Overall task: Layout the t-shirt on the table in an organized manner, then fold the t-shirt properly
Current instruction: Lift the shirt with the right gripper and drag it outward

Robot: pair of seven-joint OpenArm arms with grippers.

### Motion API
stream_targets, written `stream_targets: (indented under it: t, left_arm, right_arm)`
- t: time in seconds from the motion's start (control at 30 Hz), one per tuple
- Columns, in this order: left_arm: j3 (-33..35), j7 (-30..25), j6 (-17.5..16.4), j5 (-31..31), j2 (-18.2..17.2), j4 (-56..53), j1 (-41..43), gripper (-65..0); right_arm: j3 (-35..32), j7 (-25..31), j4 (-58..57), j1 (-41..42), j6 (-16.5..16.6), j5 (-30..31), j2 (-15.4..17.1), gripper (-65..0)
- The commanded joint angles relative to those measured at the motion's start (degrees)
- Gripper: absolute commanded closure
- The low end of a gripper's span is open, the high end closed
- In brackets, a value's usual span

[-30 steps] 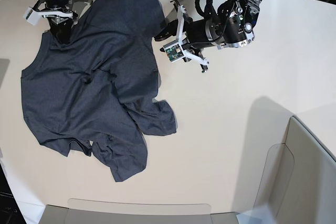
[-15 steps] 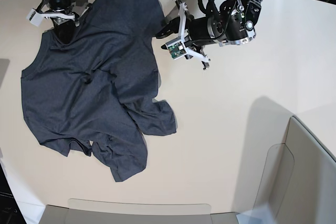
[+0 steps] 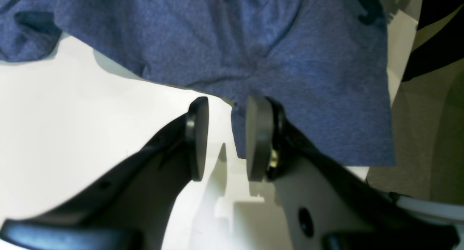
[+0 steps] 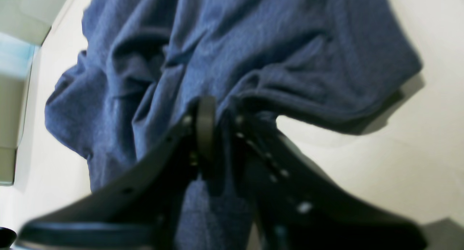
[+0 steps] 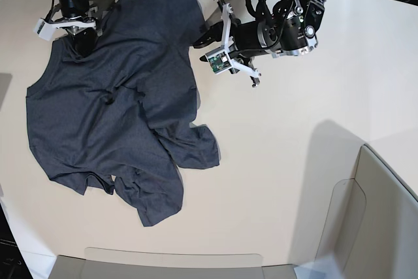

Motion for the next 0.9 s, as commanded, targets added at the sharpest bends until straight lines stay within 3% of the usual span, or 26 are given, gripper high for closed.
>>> stream_targets:
  t: [0.0, 0.2, 0.3, 0.67, 0.77, 0.87]
  left_arm:
    - [-0.14, -0.97, -0.1, -0.86, -0.09, 0.9, -0.45, -17.9]
    - [-0.14, -0.88, -0.1, -0.86, -0.09, 0.37, -0.45, -17.9]
    - [-0.14, -0.88, -0.1, -0.86, -0.09, -0.42, -0.45, -17.9]
    - [-0.23, -1.49, -0.1, -0.86, -1.58, -1.12, -0.45, -17.8]
    - [-0.32, -1.49, -0.1, -0.86, -1.67, -1.12, -0.53, -17.8]
    - [-0.32, -1.49, -0.1, -0.86, -1.67, -1.12, -0.62, -17.8]
  right_arm:
    - [0.37, 0.75, 1.35, -0.06, 0.77, 0.87, 0.23, -13.8]
    - [0.29, 0.48, 1.35, -0.15, 0.77, 0.87, -1.17, -34.3]
    - [0.2, 0.48, 1.17, -0.15, 0.77, 0.87, -1.26, -39.2]
    - [0.29, 0.48, -3.84, 3.9, 0.77, 1.05, -1.34, -38.6]
    - [0.37, 0.48, -6.74, 3.81, 0.77, 4.83, -1.17, -32.9]
    - [0.37, 0.48, -7.79, 3.46, 0.77, 7.29, -0.82, -20.6]
